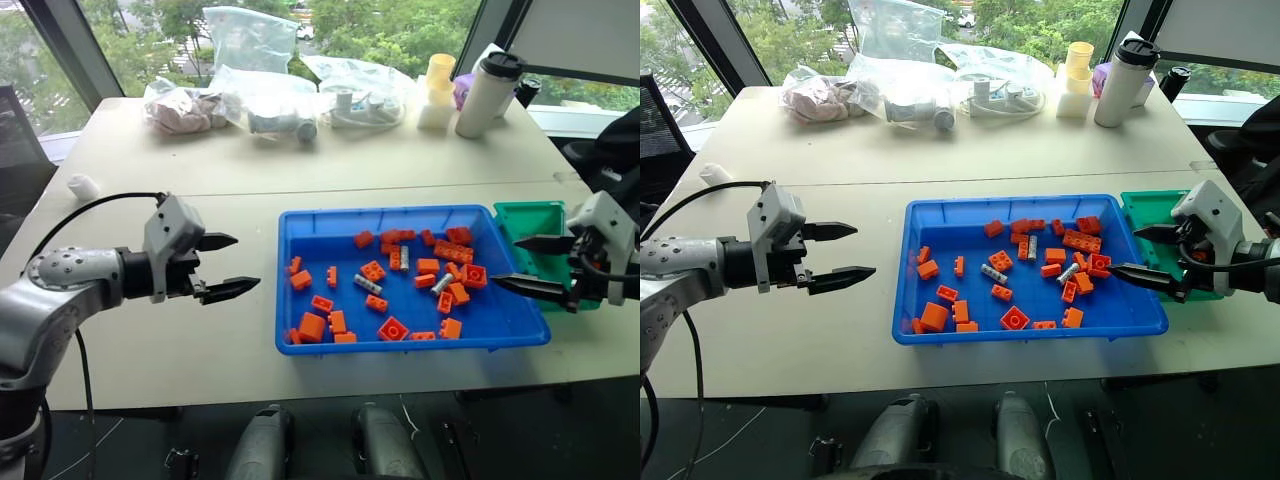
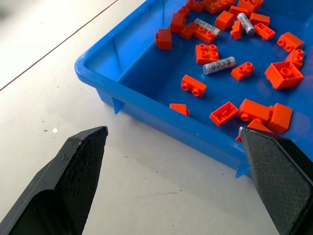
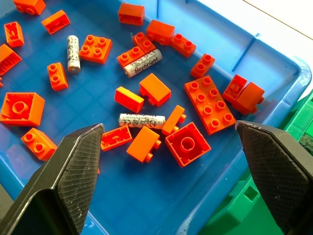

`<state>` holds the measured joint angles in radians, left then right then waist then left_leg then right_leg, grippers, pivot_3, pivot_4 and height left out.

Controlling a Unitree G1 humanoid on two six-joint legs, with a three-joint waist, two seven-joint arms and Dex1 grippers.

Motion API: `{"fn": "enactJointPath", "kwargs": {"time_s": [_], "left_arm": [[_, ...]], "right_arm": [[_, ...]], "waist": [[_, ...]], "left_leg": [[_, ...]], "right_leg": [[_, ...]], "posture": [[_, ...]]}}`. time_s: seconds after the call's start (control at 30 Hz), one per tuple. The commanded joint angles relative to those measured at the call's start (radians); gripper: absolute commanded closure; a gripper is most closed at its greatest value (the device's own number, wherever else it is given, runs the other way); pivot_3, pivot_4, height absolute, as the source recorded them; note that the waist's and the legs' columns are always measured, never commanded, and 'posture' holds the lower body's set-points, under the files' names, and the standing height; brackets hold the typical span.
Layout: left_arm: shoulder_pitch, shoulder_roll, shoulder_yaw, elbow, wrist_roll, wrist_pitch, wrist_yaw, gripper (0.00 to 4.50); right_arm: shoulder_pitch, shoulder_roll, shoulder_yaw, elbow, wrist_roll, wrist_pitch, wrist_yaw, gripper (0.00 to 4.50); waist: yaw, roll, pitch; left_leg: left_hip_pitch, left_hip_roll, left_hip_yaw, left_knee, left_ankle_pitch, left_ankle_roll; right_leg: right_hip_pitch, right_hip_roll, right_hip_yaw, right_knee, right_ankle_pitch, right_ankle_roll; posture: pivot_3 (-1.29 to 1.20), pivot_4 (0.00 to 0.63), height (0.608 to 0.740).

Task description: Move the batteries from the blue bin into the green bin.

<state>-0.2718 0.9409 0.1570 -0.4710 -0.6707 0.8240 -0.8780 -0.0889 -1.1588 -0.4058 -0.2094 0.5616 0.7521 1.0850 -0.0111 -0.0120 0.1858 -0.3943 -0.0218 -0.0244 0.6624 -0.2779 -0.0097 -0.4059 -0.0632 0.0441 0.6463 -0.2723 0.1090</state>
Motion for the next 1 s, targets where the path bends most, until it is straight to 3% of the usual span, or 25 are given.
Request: {"fn": "enactJointPath", "kwargs": {"time_s": [0.03, 0.43, 0.6, 0.7, 0.87, 1.0], "left_arm": [[-0.003, 0.028, 0.003, 0.004, 0.024, -0.018, -0.014, 0.0], [-0.036, 0.082, -0.025, 0.056, 0.043, -0.044, -0.113, 0.0], [-0.131, 0.114, -0.092, 0.087, 0.06, -0.075, -0.216, 0.0], [-0.185, 0.147, -0.12, 0.073, 0.053, -0.082, -0.286, 0.0], [-0.19, 0.189, -0.147, 0.033, 0.081, -0.123, -0.344, 0.0], [-0.2, 0.159, -0.119, -0.015, 0.052, -0.088, -0.287, 0.0]], "right_arm": [[-0.04, -0.007, 0.005, 0.012, -0.021, -0.024, -0.019, 0.04], [-0.074, -0.008, 0.041, -0.017, -0.011, 0.005, -0.018, 0.04], [-0.236, 0.027, 0.18, -0.038, 0.03, 0.08, -0.025, 0.04], [-0.401, 0.11, 0.304, -0.05, 0.074, 0.226, -0.07, 0.04], [-0.529, 0.269, 0.439, -0.114, 0.115, 0.45, -0.194, 0.04], [-0.602, 0.477, 0.391, -0.131, 0.159, 0.755, -0.37, 0.04]], "waist": [[0.0, 0.0, 0.0], [0.0, 0.0, 0.0], [-0.007, 0.0, 0.0], [-0.011, 0.0, 0.001], [-0.004, 0.0, 0.001], [0.002, 0.0, 0.001]], "left_leg": [[0.0, 0.0, 0.0, 0.0, 0.0, 0.0], [0.0, 0.0, 0.0, 0.0, 0.0, 0.0], [0.0, 0.0, 0.001, 0.0, 0.0, 0.0], [0.0, 0.001, 0.001, 0.0, 0.0, 0.0], [-0.003, 0.001, 0.0, 0.0, 0.0, 0.0], [-0.015, 0.0, -0.001, 0.005, 0.001, -0.001]], "right_leg": [[0.0, 0.0, 0.0, 0.0, 0.0, 0.0], [0.0, 0.0, 0.0, 0.0, 0.0, 0.0], [-0.001, 0.001, 0.0, 0.001, 0.0, 0.0], [-0.002, 0.002, 0.0, 0.001, 0.0, 0.0], [-0.005, 0.001, 0.0, 0.001, 0.0, 0.0], [-0.015, 0.001, 0.0, 0.004, 0.0, 0.0]], "posture": [[0.0, 0.15, 0.74], [0.0, 0.15, 0.74], [0.0, 0.15, 0.74], [0.0, 0.15, 0.74], [0.0, 0.15, 0.74], [0.0, 0.15, 0.74]]}}
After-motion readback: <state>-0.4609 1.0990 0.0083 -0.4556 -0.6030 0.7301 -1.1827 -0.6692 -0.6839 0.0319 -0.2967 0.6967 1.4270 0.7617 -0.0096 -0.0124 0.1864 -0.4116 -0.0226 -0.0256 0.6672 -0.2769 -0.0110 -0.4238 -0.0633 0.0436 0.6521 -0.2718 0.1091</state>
